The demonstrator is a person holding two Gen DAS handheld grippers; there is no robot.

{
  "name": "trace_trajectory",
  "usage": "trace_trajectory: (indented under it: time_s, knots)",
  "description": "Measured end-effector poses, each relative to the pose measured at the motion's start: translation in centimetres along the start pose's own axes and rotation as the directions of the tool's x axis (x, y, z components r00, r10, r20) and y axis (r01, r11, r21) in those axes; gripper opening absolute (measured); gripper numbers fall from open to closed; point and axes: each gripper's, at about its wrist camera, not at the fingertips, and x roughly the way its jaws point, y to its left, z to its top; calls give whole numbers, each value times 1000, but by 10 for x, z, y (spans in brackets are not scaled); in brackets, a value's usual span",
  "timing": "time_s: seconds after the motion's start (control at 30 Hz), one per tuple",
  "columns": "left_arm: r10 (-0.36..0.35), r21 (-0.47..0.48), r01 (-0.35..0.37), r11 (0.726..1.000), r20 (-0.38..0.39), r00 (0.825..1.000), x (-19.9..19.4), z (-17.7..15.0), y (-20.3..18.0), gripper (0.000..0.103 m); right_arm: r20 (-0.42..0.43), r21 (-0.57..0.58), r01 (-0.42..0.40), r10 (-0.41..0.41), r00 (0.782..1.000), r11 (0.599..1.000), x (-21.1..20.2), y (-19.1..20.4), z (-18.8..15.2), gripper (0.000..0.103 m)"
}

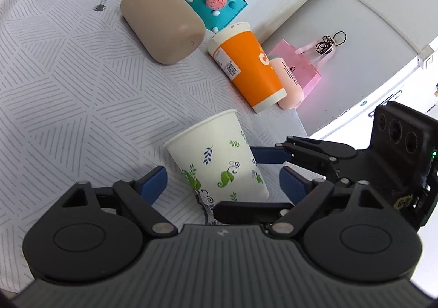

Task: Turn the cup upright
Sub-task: 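Close the left gripper on the cup while the right gripper keeps holding it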

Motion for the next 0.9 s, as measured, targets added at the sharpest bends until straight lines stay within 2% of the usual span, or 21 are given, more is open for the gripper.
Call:
trace_trajectory:
  time_s: [0.03, 0.1, 0.17, 0.23, 0.3, 0.47, 0.6, 0.7, 0.8, 0.9]
  knots:
    - [-4, -4, 4, 1000, 0, 1000, 2, 0, 0, 83, -2, 0, -2, 2, 1000, 1000, 1, -1, 0, 88]
    - [-10, -12, 10, 1000, -1, 1000, 5, 1, 1, 70, -7, 1, 2, -2, 1000, 1000, 2, -2, 1, 88]
    - [-11, -6, 11, 1000, 2, 1000, 7, 2, 0, 65, -16, -16, 25, -26, 1000, 1000, 3, -2, 2, 84]
    - [-3, 2, 3, 1000, 16, 1000, 8, 3, -2, 64, -17, -30, 57, -58, 998, 998, 2, -2, 3, 80]
    - [-2, 16, 1, 1000, 25, 1000, 7, 2, -6, 62, -19, -19, 37, -37, 999, 999, -2, -5, 2, 70]
    - [-23, 54, 20, 998, 49, 999, 2, 2, -14, 63, 60, -100, 110, -104, 993, 989, -15, 10, -5, 70]
    - [0, 147, -20, 989, 135, 991, -2, -1, -25, 63, 128, -134, 177, -160, 979, 975, -15, 20, -9, 70]
    - [23, 236, -71, 969, 201, 979, -5, -2, -33, 61, 203, -184, 248, -210, 956, 951, -12, 26, -11, 70]
    - [50, 322, -135, 937, 260, 964, -7, -3, -38, 58, 277, -207, 285, -223, 935, 936, -10, 28, -13, 70]
    - [45, 396, -168, 903, 302, 952, -7, -3, -45, 58, 333, -231, 324, -238, 912, 917, -5, 26, -15, 70]
